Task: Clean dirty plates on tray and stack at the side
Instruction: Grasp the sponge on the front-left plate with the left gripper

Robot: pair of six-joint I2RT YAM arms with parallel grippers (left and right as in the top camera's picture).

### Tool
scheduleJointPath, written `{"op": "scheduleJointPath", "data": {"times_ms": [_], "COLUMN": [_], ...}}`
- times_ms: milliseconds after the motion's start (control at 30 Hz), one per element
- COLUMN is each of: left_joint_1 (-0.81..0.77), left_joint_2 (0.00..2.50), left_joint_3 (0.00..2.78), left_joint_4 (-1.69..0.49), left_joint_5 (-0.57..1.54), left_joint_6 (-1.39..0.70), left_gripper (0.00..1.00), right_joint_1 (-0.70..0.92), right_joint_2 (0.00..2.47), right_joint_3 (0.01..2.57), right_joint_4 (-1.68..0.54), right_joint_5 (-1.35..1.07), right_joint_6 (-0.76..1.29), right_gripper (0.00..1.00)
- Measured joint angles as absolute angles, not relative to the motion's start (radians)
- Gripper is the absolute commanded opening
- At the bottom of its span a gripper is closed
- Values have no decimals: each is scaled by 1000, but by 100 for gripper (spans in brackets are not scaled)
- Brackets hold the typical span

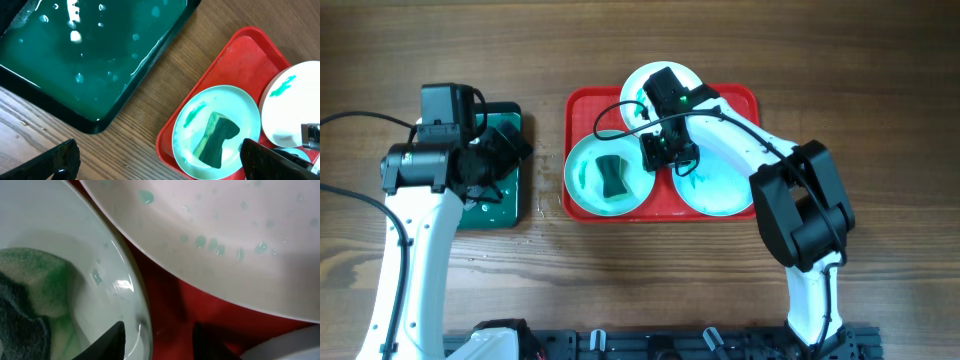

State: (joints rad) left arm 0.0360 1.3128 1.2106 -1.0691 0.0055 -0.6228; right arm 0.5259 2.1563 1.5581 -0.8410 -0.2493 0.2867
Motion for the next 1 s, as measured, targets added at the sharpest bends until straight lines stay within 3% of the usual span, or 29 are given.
{"op": "scheduleJointPath", "data": {"times_ms": [200,300,367,500,533,600,633,867,1000], "left_joint_1": [36,24,3,-63,-77,-98,-104,-167,-217], "left_joint_2": [1313,1320,1330,1372,1385,1413,1422,1541,1626], "left_joint_3": [1211,1211,1208,1171,1157,1129,1118,1071,1069], "left_joint_4": [-1090,-1092,-1088,-1052,-1033,-995,-971,-789,-720], "left_joint_5": [75,123,138,163,167,183,190,286,305], "left_joint_6": [-627,-627,-622,-590,-583,-577,-573,-527,-521], "left_gripper": [100,100,99,79,69,39,33,36,30], "right_joint_1": [528,528,528,529,530,530,530,535,536], "right_joint_2": [2156,2156,2156,2157,2157,2157,2157,2157,2157], "right_joint_3": [1558,1558,1558,1558,1558,1558,1558,1558,1558], "right_joint_4": [-831,-826,-821,-810,-807,-803,-802,-802,-802], "right_joint_5": [-249,-246,-246,-245,-245,-245,-245,-243,-242], "right_joint_6": [293,295,295,307,311,314,317,325,326], "right_gripper": [23,8,7,4,4,4,4,4,4]}}
